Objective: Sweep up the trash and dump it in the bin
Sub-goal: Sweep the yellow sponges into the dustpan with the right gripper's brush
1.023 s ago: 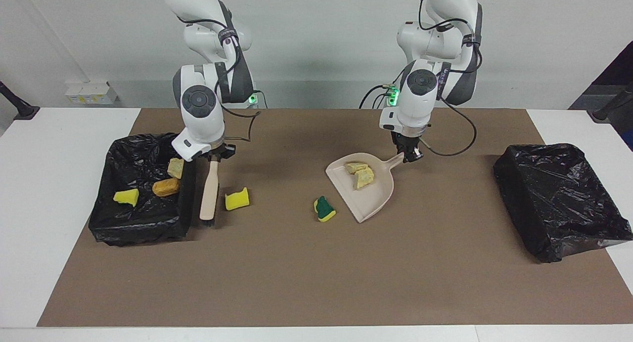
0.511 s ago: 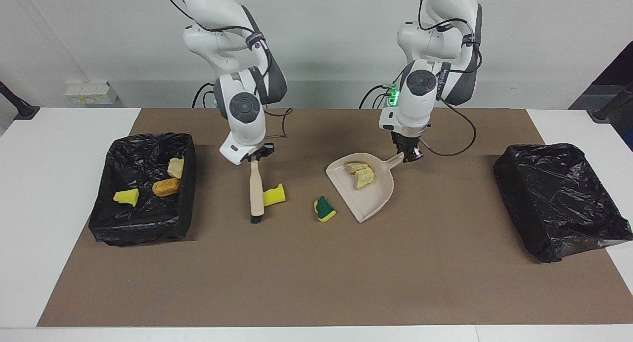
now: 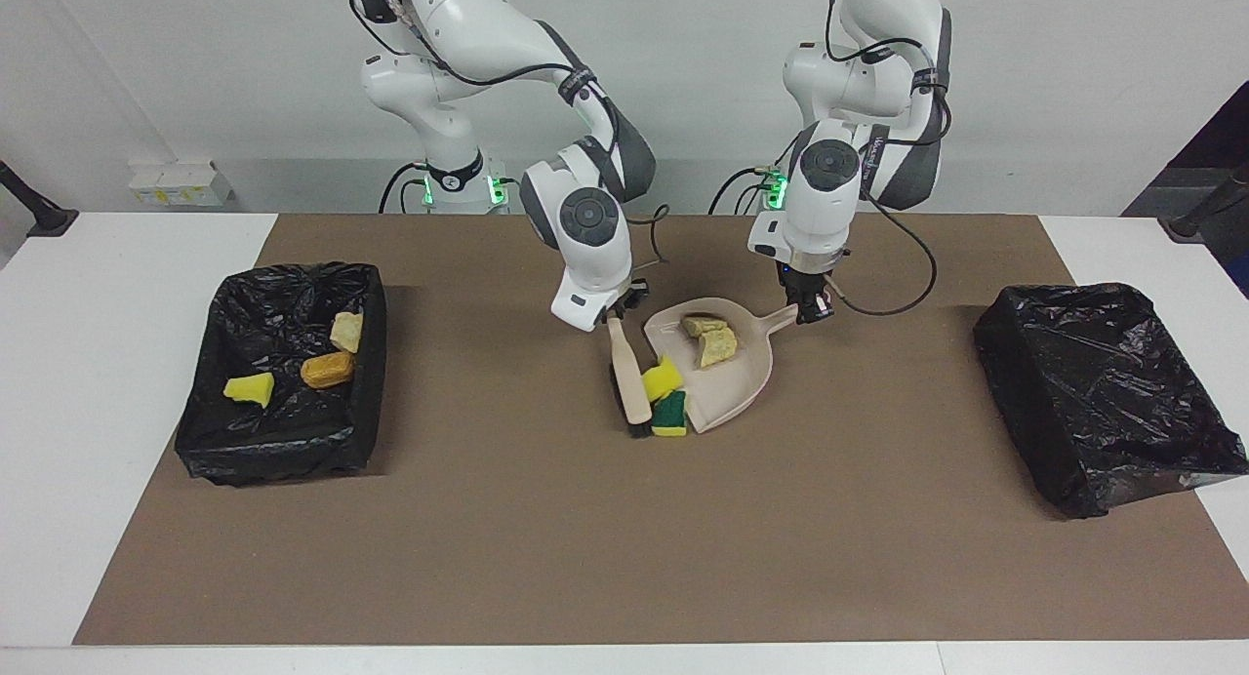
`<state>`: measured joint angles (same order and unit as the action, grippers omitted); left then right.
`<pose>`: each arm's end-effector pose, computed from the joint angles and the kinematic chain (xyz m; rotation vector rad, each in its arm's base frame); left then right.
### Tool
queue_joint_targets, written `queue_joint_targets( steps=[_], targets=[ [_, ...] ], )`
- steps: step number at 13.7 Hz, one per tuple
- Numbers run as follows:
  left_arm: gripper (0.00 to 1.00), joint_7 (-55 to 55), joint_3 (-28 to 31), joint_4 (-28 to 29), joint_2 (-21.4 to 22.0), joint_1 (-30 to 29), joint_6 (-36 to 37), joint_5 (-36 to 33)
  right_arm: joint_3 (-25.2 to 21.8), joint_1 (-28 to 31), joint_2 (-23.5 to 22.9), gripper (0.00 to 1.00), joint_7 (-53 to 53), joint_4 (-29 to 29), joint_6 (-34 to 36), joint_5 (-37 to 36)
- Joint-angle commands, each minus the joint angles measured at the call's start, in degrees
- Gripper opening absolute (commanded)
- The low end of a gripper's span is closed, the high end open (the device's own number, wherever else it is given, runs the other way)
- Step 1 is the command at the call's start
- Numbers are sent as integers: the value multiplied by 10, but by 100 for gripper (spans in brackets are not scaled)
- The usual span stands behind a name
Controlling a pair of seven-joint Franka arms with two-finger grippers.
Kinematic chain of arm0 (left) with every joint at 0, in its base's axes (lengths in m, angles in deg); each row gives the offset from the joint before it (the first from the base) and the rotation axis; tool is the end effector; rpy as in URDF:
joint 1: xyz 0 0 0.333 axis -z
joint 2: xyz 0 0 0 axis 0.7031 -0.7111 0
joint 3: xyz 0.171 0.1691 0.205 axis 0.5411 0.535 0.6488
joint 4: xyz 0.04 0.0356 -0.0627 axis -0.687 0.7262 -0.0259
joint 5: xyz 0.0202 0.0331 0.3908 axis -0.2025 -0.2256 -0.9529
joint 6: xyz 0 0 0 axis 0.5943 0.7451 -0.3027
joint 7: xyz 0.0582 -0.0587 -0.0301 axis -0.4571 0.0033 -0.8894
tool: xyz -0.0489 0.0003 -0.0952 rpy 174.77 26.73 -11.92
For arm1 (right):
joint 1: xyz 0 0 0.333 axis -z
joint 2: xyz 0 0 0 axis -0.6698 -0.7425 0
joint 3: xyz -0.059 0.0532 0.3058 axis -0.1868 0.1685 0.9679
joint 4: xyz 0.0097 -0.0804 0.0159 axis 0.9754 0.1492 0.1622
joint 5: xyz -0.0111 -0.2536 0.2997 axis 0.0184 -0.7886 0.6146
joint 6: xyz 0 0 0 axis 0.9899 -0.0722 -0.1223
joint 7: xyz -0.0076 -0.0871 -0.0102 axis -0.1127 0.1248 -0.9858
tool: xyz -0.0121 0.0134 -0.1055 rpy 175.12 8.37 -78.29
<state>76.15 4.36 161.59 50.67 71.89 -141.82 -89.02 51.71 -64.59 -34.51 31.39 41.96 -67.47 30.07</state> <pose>0.4589 -0.2060 0.3596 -2.4432 1.8362 0.2044 0.5055 0.3458 0.3340 -2.9809 -0.3821 0.4154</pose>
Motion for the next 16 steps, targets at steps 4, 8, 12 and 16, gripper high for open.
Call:
queue_joint_targets(
  steps=[4,8,12,16],
  targets=[
    [0,14,2,-6,-29,7,-41,-10,6,-76,20,0,20,8,14,20],
    [0,56,2,3,-26,0,-69,-8,5,-30,80,0,58,17,46,20],
    [0,96,2,11,-27,-23,-93,-3,4,22,159,0,58,30,133,20],
    [0,152,2,9,-28,-42,-100,40,6,-25,224,0,157,119,114,42]
  ],
)
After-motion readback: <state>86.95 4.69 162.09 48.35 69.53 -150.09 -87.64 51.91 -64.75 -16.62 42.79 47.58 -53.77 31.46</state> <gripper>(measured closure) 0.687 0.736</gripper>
